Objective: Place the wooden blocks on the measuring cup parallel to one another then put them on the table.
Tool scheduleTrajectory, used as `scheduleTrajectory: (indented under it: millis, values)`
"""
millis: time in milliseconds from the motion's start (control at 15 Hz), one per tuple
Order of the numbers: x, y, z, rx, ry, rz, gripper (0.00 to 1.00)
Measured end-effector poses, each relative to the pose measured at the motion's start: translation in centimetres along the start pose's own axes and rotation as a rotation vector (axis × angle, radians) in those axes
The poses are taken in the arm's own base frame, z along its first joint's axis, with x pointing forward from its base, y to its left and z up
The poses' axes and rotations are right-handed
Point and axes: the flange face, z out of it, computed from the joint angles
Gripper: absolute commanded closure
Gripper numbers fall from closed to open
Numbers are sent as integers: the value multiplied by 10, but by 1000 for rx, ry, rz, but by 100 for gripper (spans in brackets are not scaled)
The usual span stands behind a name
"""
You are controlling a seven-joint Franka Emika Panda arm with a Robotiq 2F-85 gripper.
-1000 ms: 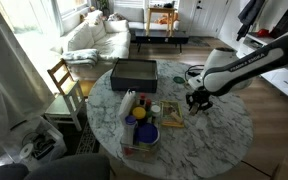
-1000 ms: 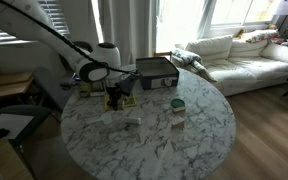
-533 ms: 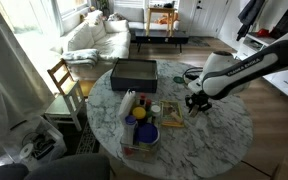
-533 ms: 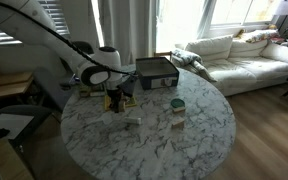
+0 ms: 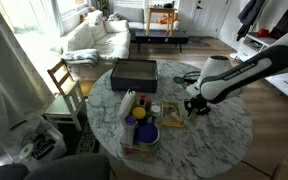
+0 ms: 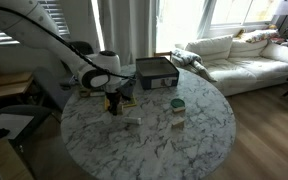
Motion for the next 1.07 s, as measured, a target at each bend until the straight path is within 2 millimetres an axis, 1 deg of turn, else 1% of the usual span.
scheduleTrajectory:
  millis: [67, 133, 400, 467, 667, 800, 933, 1067]
  values:
    - [0, 1, 1, 2, 1, 2, 41]
    - [0, 2, 2, 3, 0, 5, 37]
    - [-1, 5, 2, 10, -15, 9, 5]
    - [-1, 5, 2, 13, -19, 10, 1]
    - [-3, 6, 0, 13, -28, 13, 0]
    - [-6, 7, -7, -3, -38, 34, 0]
    - [-11, 8, -26, -41, -53, 79, 0]
    - [-17, 7, -54, -91, -65, 138, 0]
